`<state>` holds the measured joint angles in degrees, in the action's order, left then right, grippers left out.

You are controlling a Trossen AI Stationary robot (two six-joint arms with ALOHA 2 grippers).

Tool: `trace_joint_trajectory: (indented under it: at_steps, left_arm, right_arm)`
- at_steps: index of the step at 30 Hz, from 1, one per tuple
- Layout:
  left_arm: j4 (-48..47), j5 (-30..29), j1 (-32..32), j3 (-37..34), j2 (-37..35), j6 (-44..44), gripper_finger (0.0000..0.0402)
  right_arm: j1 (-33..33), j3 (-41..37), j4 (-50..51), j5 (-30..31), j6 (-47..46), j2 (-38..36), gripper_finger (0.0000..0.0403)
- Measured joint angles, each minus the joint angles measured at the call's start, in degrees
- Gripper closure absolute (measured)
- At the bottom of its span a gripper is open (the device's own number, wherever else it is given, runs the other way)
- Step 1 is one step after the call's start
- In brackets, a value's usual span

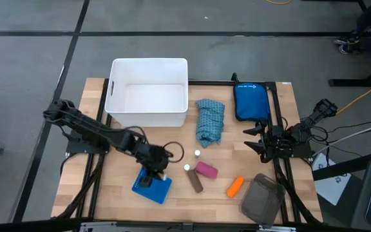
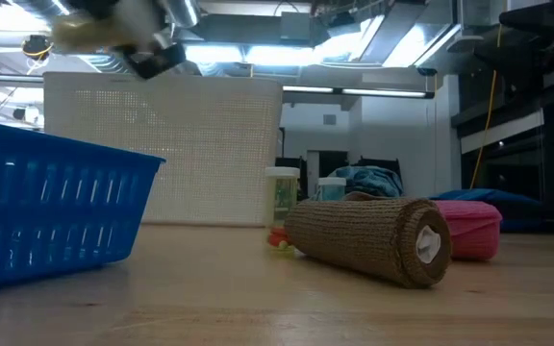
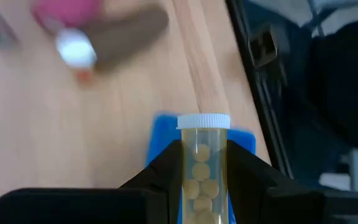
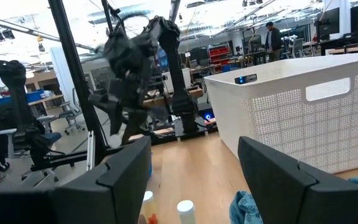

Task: Pick & Place Medicine items
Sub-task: Put the yellow medicine bottle into the blue bin

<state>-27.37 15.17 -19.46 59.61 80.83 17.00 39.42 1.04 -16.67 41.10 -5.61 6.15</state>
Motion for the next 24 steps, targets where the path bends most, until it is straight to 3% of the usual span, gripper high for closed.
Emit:
trace_joint_trajectory:
  at_steps: [7,13,24]
  left_arm:
    - [6.5,-0.1,-2.3,-8.1,0.7,5.6,0.0309]
    - [14.4,4.4,-1.8,-13.9,1.6,8.7,0.0304]
    - [16.0,2.9,-1.8,-14.1,1.6,6.8,0.0214]
  right_arm:
    - [0.0,0.0,0.0,0.0,-0.2,0.0,0.0158]
    - [0.0,0.0,0.1,0.0,0.0,0.0,0.0158]
    - [0.0,0.0,0.5,0.0,0.0,0.0,0.0158]
